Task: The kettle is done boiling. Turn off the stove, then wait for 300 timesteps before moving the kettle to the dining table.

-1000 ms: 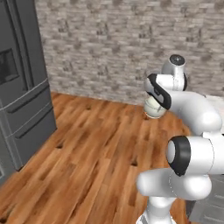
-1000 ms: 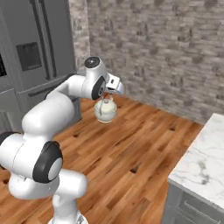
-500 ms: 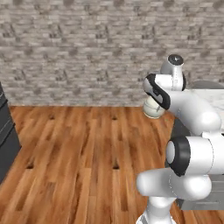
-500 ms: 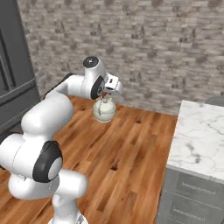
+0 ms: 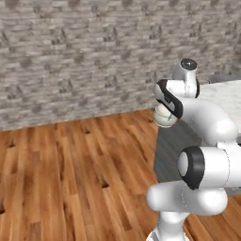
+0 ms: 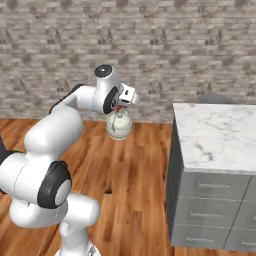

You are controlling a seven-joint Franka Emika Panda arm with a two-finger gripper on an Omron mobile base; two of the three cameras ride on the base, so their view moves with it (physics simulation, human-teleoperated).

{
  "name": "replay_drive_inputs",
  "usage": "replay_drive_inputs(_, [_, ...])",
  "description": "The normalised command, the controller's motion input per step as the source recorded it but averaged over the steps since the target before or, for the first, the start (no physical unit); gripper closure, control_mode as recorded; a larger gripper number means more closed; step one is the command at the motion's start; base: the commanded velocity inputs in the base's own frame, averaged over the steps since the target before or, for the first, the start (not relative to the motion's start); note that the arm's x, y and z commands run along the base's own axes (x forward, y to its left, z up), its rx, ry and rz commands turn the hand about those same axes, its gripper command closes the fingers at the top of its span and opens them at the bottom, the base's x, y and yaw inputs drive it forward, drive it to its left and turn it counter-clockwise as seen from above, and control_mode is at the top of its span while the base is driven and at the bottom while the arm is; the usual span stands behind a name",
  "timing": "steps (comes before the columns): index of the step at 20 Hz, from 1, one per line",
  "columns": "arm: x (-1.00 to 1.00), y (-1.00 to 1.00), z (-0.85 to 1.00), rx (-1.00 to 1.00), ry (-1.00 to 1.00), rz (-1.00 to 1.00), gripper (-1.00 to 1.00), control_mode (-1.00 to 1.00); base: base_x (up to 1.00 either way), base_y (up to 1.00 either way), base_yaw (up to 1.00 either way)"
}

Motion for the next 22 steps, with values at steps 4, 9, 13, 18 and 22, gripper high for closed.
replay_drive_inputs(4, [0.00,0.00,0.00,0.00,0.00,0.00,1.00,1.00,0.20,0.59,-0.52])
replay_drive_inputs(9, [0.00,0.00,0.00,0.00,0.00,0.00,1.00,1.00,0.24,0.65,-0.51])
replay_drive_inputs(13, [0.00,0.00,0.00,0.00,0.00,0.00,1.00,1.00,0.28,0.71,-0.49])
replay_drive_inputs(18, [0.00,0.00,0.00,0.00,0.00,0.00,1.00,1.00,0.40,0.82,-0.44])
replay_drive_inputs(22, [0.00,0.00,0.00,0.00,0.00,0.00,1.00,1.00,0.46,0.87,-0.41])
